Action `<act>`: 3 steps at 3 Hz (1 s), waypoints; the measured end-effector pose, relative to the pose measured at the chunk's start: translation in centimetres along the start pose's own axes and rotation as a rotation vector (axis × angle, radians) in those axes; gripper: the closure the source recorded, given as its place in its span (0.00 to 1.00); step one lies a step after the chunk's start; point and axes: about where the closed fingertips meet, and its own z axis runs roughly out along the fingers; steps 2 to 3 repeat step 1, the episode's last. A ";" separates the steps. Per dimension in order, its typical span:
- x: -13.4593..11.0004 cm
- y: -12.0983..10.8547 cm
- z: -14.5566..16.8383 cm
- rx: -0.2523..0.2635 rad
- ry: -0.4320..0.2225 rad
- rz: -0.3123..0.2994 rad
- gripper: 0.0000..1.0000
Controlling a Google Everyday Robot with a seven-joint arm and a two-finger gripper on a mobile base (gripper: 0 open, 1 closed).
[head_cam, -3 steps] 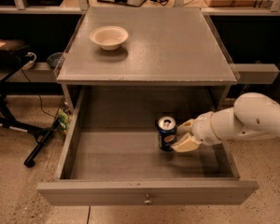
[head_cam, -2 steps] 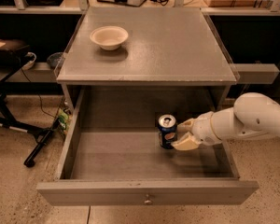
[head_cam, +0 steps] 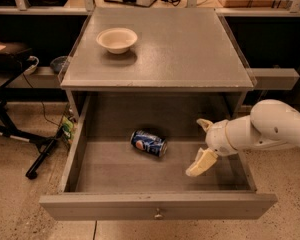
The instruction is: Place pepsi can into top drawer
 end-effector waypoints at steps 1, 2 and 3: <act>0.0 0.0 0.0 0.000 0.000 0.000 0.00; 0.0 0.0 0.0 0.000 0.000 0.000 0.00; 0.0 0.0 0.0 0.000 0.000 0.000 0.00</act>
Offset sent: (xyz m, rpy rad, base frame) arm 0.0000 0.0000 0.0000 0.0000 0.0000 0.0000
